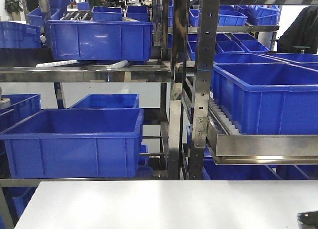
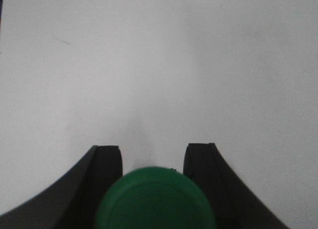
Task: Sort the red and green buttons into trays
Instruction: 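Lift both held buttons up off the table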
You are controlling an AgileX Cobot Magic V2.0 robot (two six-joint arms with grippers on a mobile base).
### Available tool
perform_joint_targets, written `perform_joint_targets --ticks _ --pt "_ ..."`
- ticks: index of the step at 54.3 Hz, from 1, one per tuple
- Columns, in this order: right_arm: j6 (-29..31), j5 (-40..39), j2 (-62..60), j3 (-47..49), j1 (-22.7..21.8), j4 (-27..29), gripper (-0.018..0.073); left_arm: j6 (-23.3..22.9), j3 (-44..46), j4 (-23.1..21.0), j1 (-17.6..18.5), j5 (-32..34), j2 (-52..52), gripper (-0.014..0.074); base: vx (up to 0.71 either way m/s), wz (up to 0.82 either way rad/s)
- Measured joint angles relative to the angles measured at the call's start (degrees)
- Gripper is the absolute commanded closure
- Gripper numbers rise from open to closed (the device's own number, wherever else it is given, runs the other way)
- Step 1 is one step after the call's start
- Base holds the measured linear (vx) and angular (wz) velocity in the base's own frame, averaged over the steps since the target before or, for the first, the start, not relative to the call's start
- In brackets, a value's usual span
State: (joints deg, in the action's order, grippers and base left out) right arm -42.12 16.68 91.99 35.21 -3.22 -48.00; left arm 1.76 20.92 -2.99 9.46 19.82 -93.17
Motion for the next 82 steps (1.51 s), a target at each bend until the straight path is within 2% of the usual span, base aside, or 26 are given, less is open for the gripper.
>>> perform_joint_targets --ticks 9,17,31,47,64,82 --pt "-0.9 -1.8 2.6 0.3 0.0 -0.9 0.0049 0.0 0.0 0.0 0.0 0.0 0.0 0.0602 0.00 0.00" --pt "-1.0 -3.6 4.2 0.3 0.0 -0.9 0.0097 0.0 0.0 0.0 0.0 0.0 0.0 0.0602 0.00 0.00" --pt "-1.1 -4.1 4.5 0.3 0.0 -0.9 0.0293 0.0 0.0 0.0 0.0 0.0 0.0 0.0602 0.00 0.00" --pt "-1.1 -3.6 4.5 0.3 0.0 -0.9 0.0576 0.0 0.0 0.0 0.0 0.0 0.0 0.0602 0.00 0.00" --pt "-1.1 -4.8 0.1 0.3 0.0 -0.9 0.0571 0.0 0.0 0.0 0.0 0.7 0.1 0.0602 0.00 0.00" --pt "-2.1 -18.0 -13.3 0.3 0.6 -1.1 0.0571 0.0 1.9 0.0 0.0 0.7 10.6 0.0602 0.00 0.00"
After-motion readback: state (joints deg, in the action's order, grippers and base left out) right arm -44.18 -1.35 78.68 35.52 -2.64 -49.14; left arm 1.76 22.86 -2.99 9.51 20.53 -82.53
